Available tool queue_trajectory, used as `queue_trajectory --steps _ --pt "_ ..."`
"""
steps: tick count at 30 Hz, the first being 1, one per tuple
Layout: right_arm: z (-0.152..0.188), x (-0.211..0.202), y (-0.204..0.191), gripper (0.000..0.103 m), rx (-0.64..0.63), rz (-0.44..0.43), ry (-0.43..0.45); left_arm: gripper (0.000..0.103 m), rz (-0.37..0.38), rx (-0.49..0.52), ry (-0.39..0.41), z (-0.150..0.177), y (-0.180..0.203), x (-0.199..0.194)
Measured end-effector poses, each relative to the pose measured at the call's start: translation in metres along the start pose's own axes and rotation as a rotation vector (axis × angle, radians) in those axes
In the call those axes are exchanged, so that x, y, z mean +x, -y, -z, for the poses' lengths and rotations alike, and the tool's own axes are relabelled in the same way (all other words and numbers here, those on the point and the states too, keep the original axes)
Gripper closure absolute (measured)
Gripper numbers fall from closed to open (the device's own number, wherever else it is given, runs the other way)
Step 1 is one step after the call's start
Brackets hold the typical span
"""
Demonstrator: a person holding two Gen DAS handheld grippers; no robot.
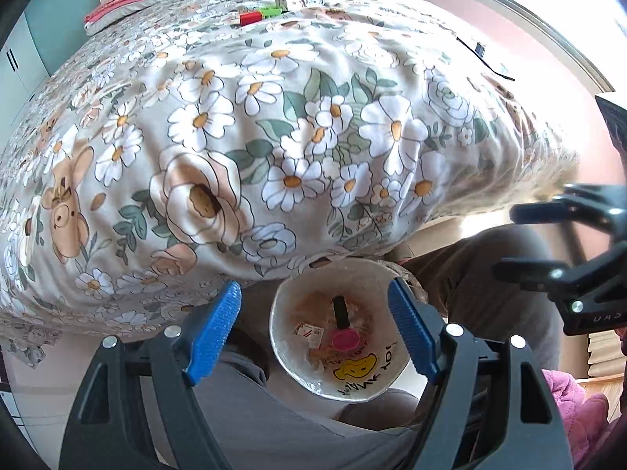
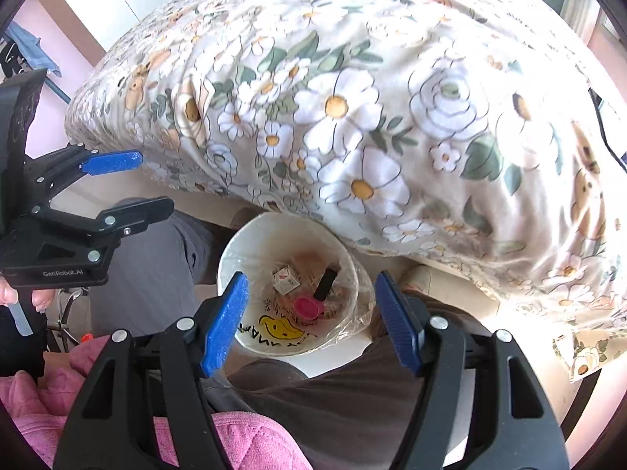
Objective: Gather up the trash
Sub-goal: 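Move both empty tools from the wastebasket toward the milk carton and blocks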
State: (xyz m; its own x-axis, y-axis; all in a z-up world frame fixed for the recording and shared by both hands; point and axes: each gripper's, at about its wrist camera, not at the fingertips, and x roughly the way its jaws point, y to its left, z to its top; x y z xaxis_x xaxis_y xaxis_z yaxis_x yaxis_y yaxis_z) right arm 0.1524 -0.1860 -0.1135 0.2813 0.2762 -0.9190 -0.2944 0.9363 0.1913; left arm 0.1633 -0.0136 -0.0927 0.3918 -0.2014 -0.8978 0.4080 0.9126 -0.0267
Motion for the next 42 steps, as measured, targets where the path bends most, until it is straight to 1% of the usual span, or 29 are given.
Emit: queue_trajectory --steps 5,9,16,20,23,28,31,34,36,39,42 --pt "-0.031 -0.051 0.006 0.036 -0.023 0.027 0.095 0.019 -0.036 0.002 0.076 -0.029 -0.017 -0.024" --pt "-0.06 -0.076 0.011 0.036 -0.041 0.046 0.15 0.018 -0.058 0.011 0.117 -0.054 -0.026 -0.038" --pt "-0.112 -0.106 0.023 0.036 -0.069 0.093 0.223 0.016 -0.125 0.08 0.172 -0.101 -0.035 -0.049" --pt "-0.144 -0.115 0.031 0.036 -0.063 0.103 0.262 0.016 -0.153 0.114 0.194 -0.132 -0.042 -0.046" --pt "-0.17 -0.119 0.037 0.036 -0.058 0.11 0.282 0.016 -0.145 0.138 0.206 -0.154 -0.049 -0.041" --pt "-0.216 -0.118 0.049 0.036 -0.045 0.114 0.318 0.016 -0.163 0.148 0.229 -0.193 -0.063 -0.027" --pt "-0.243 -0.116 0.057 0.036 -0.037 0.121 0.338 0.016 -0.151 0.131 0.232 -0.215 -0.071 -0.014" --pt "-0.272 -0.112 0.068 0.036 -0.028 0.122 0.348 0.016 -0.127 0.135 0.231 -0.235 -0.072 0.001" --pt "-0.29 -0.109 0.075 0.036 -0.014 0.121 0.35 0.016 -0.116 0.157 0.235 -0.247 -0.071 0.012" --pt "-0.319 -0.101 0.085 0.035 0.015 0.111 0.336 0.016 -0.126 0.217 0.236 -0.267 -0.07 0.029" --pt "-0.347 -0.089 0.097 0.032 0.065 0.098 0.319 0.016 -0.108 0.284 0.24 -0.288 -0.074 0.043"
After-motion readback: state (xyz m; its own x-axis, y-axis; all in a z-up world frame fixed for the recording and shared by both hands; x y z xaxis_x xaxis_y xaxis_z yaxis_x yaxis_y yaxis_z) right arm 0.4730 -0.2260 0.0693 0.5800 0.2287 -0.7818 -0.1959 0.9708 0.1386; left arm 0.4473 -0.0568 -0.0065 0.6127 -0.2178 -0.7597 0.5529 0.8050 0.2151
